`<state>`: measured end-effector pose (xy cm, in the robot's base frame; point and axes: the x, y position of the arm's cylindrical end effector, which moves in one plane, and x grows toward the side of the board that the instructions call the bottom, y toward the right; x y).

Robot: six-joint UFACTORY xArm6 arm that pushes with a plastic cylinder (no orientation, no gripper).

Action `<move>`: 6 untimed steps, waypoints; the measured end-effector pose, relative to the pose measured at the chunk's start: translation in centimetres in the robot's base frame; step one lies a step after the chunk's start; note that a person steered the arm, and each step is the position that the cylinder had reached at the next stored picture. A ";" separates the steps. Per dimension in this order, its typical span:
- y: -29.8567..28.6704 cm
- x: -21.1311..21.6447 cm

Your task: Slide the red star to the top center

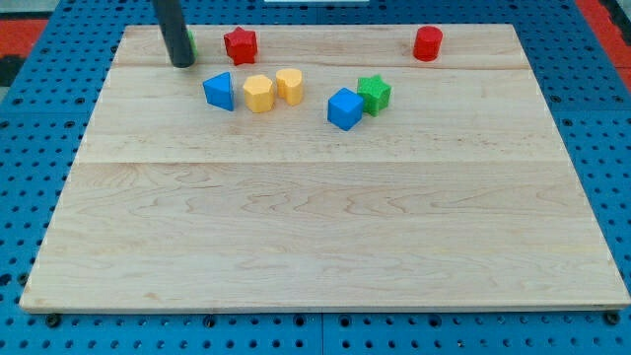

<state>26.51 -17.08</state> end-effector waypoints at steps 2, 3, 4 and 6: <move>2.4 -1.8; -3.1 -2.9; -1.8 -3.0; 11.8 -2.3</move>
